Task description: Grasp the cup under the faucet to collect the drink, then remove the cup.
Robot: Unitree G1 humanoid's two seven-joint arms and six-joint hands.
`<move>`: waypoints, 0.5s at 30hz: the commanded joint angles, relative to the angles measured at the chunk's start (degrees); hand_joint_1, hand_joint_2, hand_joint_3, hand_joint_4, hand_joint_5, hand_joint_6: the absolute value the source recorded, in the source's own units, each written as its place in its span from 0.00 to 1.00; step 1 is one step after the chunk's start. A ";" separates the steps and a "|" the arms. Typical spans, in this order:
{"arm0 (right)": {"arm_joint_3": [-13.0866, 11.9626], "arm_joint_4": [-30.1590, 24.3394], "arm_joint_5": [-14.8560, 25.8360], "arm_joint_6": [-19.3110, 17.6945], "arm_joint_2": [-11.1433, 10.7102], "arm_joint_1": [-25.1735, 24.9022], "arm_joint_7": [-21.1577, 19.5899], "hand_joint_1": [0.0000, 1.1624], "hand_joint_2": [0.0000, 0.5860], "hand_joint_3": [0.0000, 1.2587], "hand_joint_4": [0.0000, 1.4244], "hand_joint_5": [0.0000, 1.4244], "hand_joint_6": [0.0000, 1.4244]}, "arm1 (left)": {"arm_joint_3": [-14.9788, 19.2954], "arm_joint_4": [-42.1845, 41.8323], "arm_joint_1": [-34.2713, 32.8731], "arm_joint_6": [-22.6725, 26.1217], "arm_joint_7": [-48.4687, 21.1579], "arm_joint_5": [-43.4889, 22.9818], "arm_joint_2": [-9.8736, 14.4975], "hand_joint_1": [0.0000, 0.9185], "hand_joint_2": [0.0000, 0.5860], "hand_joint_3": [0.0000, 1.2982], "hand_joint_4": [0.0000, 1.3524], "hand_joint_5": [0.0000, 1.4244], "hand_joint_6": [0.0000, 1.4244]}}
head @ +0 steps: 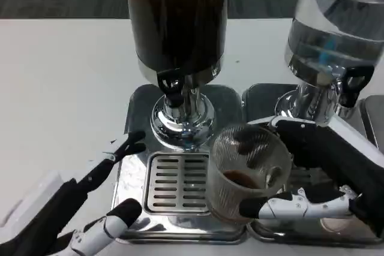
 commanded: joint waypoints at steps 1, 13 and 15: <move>-0.57 -0.98 1.22 -0.22 -0.28 -0.49 -0.19 0.78 0.37 0.53 0.48 0.54 0.54 | 0.76 -0.95 0.76 -0.57 0.18 -0.13 -0.04 0.00 0.34 0.05 0.00 0.01 0.03; -0.16 -0.54 0.93 -0.45 -0.05 -0.86 -0.42 0.78 0.37 0.53 0.48 0.56 0.54 | 0.67 -0.65 0.55 -0.36 0.01 -0.28 0.04 0.00 0.34 0.06 0.00 0.02 0.03; -0.19 -0.53 0.95 -0.42 -0.03 -0.87 -0.43 0.78 0.37 0.53 0.48 0.56 0.54 | 0.63 -0.59 0.56 -0.32 -0.03 -0.36 0.04 0.00 0.34 0.06 0.00 0.02 0.03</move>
